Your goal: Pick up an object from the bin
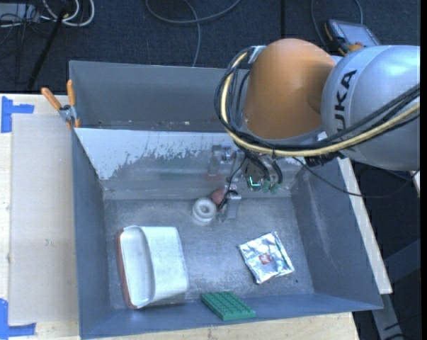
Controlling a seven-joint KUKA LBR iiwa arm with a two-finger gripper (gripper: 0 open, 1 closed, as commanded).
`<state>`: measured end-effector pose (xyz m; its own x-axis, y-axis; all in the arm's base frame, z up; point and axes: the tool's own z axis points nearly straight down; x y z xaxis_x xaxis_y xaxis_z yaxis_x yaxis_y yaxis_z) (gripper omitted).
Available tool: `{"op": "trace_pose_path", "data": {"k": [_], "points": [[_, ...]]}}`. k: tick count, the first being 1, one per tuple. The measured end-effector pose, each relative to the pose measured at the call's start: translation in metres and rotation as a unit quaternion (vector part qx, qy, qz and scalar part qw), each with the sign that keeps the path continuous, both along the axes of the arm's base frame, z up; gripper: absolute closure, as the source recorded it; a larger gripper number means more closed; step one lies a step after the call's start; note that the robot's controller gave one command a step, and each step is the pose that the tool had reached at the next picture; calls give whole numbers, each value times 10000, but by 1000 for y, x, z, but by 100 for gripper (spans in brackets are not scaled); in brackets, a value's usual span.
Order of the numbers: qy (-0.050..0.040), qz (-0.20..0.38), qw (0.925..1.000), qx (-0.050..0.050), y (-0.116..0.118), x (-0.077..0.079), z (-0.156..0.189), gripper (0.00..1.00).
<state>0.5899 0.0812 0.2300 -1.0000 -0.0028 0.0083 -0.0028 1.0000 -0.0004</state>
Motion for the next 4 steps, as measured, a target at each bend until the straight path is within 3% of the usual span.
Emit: {"op": "trace_pose_path", "data": {"k": [1, 2, 3, 4], "points": [[-8, 797, 9968, 5, -6, 29, -165, 0], [-28, 799, 9968, 6, -39, 18, -161, 0], [-44, 793, 9968, 9, -38, 19, -160, 100], [-68, 1989, 9800, 15, -3, -3, -88, 100]]}}
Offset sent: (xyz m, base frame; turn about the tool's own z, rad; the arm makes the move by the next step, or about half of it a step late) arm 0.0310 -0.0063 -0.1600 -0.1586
